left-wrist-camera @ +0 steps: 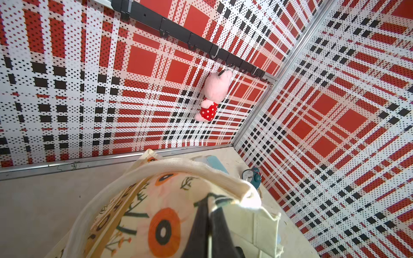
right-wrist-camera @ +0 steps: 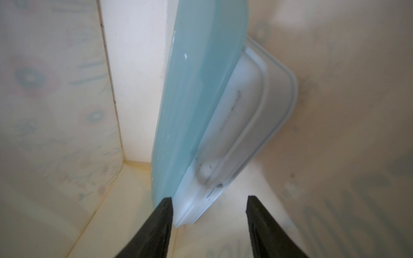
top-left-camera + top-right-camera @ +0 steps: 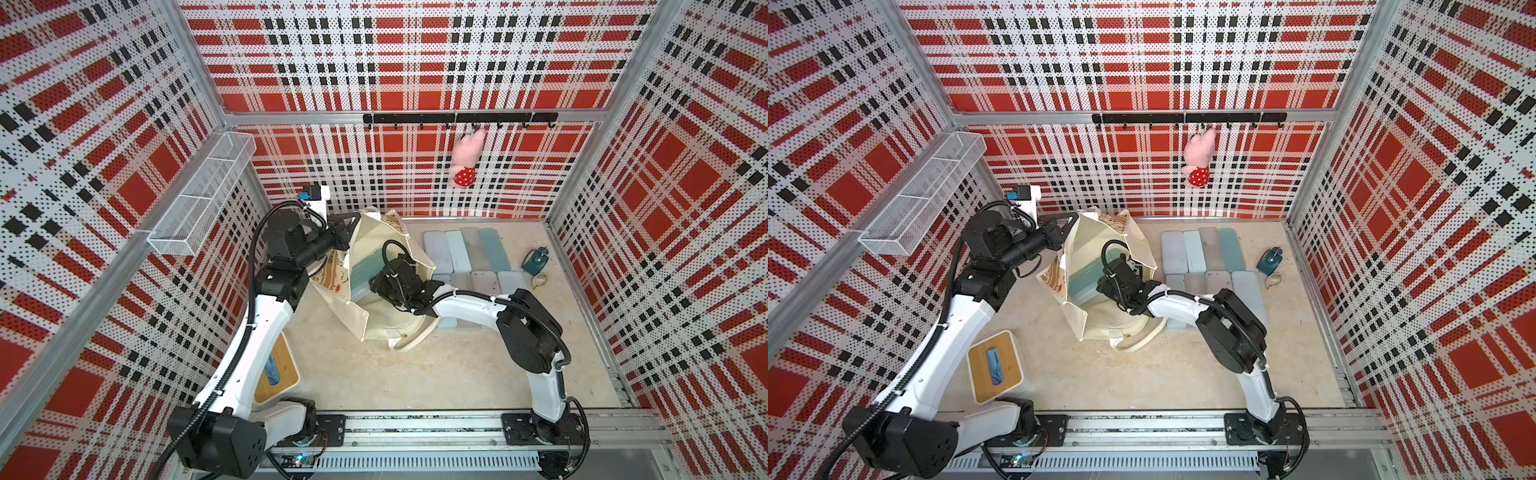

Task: Take out the pencil case from the canvas bag
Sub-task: Pick up the pencil case from the canvas bag.

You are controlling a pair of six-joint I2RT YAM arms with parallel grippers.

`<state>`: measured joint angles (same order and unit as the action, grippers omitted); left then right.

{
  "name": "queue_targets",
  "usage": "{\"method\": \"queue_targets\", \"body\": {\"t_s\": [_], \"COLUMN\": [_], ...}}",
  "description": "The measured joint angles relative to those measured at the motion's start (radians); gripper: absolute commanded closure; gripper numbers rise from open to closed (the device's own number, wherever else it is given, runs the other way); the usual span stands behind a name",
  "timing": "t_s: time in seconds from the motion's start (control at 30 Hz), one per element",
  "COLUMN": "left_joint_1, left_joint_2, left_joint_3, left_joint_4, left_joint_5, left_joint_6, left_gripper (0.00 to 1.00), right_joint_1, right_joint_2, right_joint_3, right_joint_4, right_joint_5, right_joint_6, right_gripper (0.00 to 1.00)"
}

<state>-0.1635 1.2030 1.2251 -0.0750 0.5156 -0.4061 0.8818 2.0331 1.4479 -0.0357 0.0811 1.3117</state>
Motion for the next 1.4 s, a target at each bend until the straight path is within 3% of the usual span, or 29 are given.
{"method": "queue_targets", "body": {"t_s": [0.3, 0.93, 1.4], "left_joint_1": [-0.021, -0.041, -0.041], "left_joint_2": [0.000, -0.006, -0.013], "left_joint_3": [0.000, 0.000, 0.000], "left_joint_4": [0.002, 0.023, 0.023], "left_joint_5": [-0.004, 0.005, 0.003], "left_joint_6": [-0.016, -0.043, -0.043], "left_gripper": [1.00, 1.00, 1.00], "right_joint_1": [-0.019, -0.064, -0.066], "right_joint_2": [0.021, 0.031, 0.033], "right_joint_3": [-0.014, -0.107, -0.114], "right_joint_4": [0.012, 0.312, 0.339], "right_joint_5": [0.005, -0.037, -0.032], "right_joint_6": [0.053, 0.096, 0.093], "right_gripper": [0.45, 0.56, 0.65]}}
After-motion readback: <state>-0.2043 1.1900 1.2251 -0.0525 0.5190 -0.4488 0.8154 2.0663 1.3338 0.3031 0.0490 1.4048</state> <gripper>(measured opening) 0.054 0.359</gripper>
